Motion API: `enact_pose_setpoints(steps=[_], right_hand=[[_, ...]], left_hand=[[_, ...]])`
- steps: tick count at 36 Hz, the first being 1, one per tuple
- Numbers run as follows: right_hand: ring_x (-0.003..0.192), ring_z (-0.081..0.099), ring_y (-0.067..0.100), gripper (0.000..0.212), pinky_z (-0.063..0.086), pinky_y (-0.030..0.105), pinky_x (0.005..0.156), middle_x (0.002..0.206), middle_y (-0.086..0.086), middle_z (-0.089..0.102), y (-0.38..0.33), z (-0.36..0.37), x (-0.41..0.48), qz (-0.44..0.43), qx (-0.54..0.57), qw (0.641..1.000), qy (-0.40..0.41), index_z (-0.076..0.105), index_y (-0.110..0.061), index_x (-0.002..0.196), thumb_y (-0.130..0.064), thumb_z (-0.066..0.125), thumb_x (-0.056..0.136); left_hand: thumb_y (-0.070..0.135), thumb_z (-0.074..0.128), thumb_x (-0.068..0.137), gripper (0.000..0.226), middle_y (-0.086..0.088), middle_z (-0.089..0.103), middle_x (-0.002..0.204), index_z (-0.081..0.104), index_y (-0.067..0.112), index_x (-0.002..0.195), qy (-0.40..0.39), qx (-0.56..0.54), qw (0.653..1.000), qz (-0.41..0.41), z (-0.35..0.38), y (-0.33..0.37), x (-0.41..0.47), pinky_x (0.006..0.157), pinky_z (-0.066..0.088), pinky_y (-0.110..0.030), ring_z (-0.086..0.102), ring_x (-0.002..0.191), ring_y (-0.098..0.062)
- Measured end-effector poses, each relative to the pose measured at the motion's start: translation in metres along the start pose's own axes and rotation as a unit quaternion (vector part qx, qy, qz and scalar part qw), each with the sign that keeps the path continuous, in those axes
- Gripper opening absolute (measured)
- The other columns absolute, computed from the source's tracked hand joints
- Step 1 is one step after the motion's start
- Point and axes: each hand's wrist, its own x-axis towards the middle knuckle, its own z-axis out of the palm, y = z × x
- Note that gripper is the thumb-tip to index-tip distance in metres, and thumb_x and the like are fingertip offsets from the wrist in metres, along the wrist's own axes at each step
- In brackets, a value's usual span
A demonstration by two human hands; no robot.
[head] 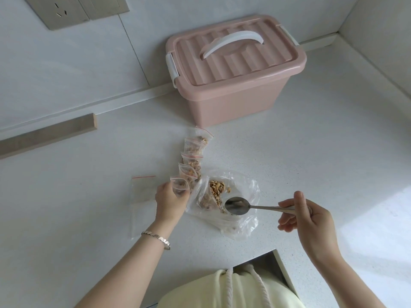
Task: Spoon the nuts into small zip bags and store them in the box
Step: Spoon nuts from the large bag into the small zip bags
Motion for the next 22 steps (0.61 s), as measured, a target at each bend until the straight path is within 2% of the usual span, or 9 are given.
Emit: enact_pose_setpoints(steps=[2,3,5,8,12,14,16,18,22], right_hand=[[0.048,0.061,0.023,0.037,0.049,0.023,0.048,0.054,0.008,0.064,0.001,0.001,-0.001,-0.011,-0.013,1.000,0.003,0.066,-0.010,0.074,-0.031,0.043,0.093],[0.048,0.061,0.021,0.034,0.049,0.023,0.048,0.054,0.007,0.064,0.001,0.002,-0.001,-0.018,-0.019,1.000,0.005,0.067,-0.011,0.073,-0.028,0.045,0.093],[0.047,0.060,0.017,0.031,0.049,0.022,0.049,0.055,0.004,0.065,0.001,0.004,-0.003,-0.033,-0.030,0.999,0.003,0.066,-0.014,0.072,-0.025,0.046,0.093],[0.047,0.058,0.014,0.031,0.048,0.020,0.050,0.057,0.003,0.064,0.001,0.008,-0.006,-0.043,-0.042,0.998,-0.001,0.065,-0.017,0.070,-0.024,0.045,0.094],[0.049,0.057,0.010,0.033,0.047,0.023,0.054,0.061,0.000,0.063,0.000,0.014,-0.012,-0.068,-0.072,0.995,-0.011,0.062,-0.021,0.070,-0.035,0.040,0.090],[0.053,0.058,0.009,0.035,0.046,0.024,0.054,0.063,-0.004,0.063,-0.002,0.015,-0.014,-0.088,-0.093,0.992,-0.016,0.061,-0.025,0.069,-0.043,0.037,0.087],[0.057,0.059,0.007,0.038,0.045,0.023,0.055,0.065,-0.008,0.062,-0.003,0.014,-0.015,-0.126,-0.132,0.983,-0.016,0.058,-0.031,0.067,-0.051,0.037,0.091],[0.060,0.058,0.006,0.038,0.042,0.020,0.053,0.070,-0.011,0.060,-0.003,0.012,-0.016,-0.180,-0.172,0.968,-0.015,0.054,-0.038,0.067,-0.058,0.029,0.088],[0.066,0.053,0.008,0.048,0.040,0.019,0.056,0.082,-0.007,0.053,-0.007,0.011,-0.016,-0.259,-0.158,0.953,-0.023,0.051,-0.035,0.068,-0.064,0.020,0.091]], left_hand=[[0.029,0.059,0.069,0.018,-0.005,0.061,0.094,0.062,0.017,0.081,-0.048,0.020,0.998,-0.019,-0.008,-0.004,0.003,0.085,0.045,-0.034,0.053,0.101,-0.028],[0.028,0.058,0.068,0.025,-0.008,0.059,0.103,0.061,0.013,0.088,-0.055,0.036,0.997,-0.030,-0.014,-0.007,0.001,0.089,0.042,-0.036,0.049,0.107,-0.030],[0.019,0.060,0.074,0.037,-0.016,0.051,0.119,0.055,0.002,0.106,-0.016,0.096,0.994,-0.047,-0.025,-0.021,-0.004,0.096,0.035,-0.038,0.041,0.116,-0.034],[0.021,0.065,0.077,0.056,-0.018,0.044,0.130,0.046,0.004,0.127,0.062,0.172,0.978,-0.097,-0.040,-0.043,-0.021,0.101,0.031,-0.042,0.033,0.125,-0.036],[0.029,0.072,0.074,0.072,-0.026,0.042,0.126,0.037,-0.002,0.128,0.063,0.180,0.958,-0.213,-0.046,-0.068,-0.035,0.095,0.037,-0.047,0.033,0.122,-0.041],[0.027,0.073,0.073,0.064,-0.024,0.049,0.117,0.043,-0.004,0.119,0.054,0.162,0.962,-0.213,-0.046,-0.077,-0.039,0.089,0.040,-0.046,0.040,0.116,-0.039],[0.021,0.073,0.074,0.051,-0.018,0.057,0.101,0.047,-0.002,0.111,0.059,0.091,0.973,-0.205,-0.047,-0.079,-0.040,0.077,0.043,-0.038,0.052,0.099,-0.033],[0.011,0.071,0.075,0.037,-0.010,0.057,0.089,0.050,0.003,0.105,0.058,0.022,0.975,-0.214,-0.048,-0.079,-0.043,0.069,0.037,-0.031,0.055,0.086,-0.028],[0.010,0.072,0.072,0.017,-0.004,0.059,0.076,0.059,0.006,0.082,0.049,-0.045,0.980,-0.185,-0.049,-0.070,-0.052,0.067,0.038,-0.029,0.061,0.086,-0.030]])
